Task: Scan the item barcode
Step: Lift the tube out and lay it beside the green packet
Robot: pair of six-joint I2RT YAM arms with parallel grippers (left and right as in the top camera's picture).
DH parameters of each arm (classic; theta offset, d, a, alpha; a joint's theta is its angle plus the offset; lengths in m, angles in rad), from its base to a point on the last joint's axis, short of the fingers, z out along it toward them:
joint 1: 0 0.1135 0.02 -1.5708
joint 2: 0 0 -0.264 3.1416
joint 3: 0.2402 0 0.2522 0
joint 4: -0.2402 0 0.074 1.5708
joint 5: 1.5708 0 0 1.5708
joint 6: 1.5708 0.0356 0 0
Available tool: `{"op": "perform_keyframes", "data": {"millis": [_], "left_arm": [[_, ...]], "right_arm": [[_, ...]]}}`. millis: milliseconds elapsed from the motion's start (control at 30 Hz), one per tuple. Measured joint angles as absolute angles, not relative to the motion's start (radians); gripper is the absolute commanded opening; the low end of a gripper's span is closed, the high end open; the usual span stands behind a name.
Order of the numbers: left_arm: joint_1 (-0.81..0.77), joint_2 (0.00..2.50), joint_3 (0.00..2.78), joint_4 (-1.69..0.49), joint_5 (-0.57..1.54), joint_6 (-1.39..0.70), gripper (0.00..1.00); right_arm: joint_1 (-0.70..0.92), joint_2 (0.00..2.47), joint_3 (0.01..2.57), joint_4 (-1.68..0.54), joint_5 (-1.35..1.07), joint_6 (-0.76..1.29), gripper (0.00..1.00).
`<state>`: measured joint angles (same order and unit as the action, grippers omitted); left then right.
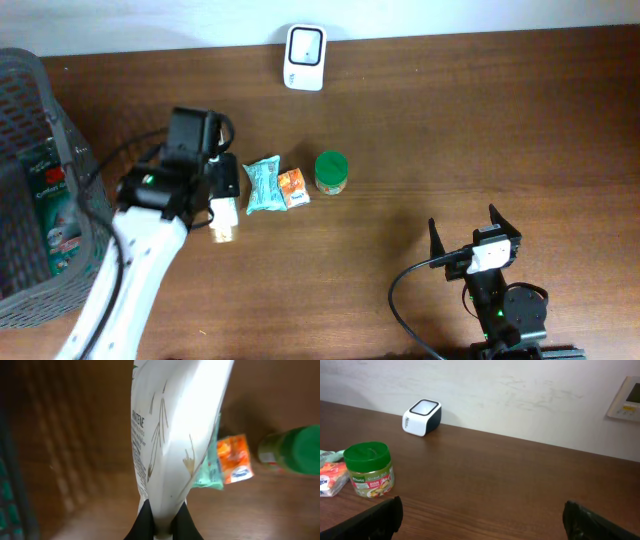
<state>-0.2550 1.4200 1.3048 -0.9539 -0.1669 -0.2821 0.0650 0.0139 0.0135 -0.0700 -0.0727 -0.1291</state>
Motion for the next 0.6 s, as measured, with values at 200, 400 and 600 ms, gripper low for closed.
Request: {"op": "perform_keyframes", "data": {"millis": [200, 400, 600], "left_arm": [[-0.255, 1.616, 1.304, -0.949, -0.168, -0.311, 0.0], [-0.255, 1.757, 1.303, -0.888, -0.167, -0.329, 0.0], [-0.255, 1.775, 1.303, -0.867, -0.156, -0.34, 0.56]], "right_arm": [[0.065, 0.014, 0.014, -0.07, -0.073, -0.13, 0.98], [0.065, 0.014, 0.014, -0.07, -0.073, -0.13, 0.98], [0.065, 0.014, 0.014, -0.07, -0.073, -0.13, 0.98]]}}
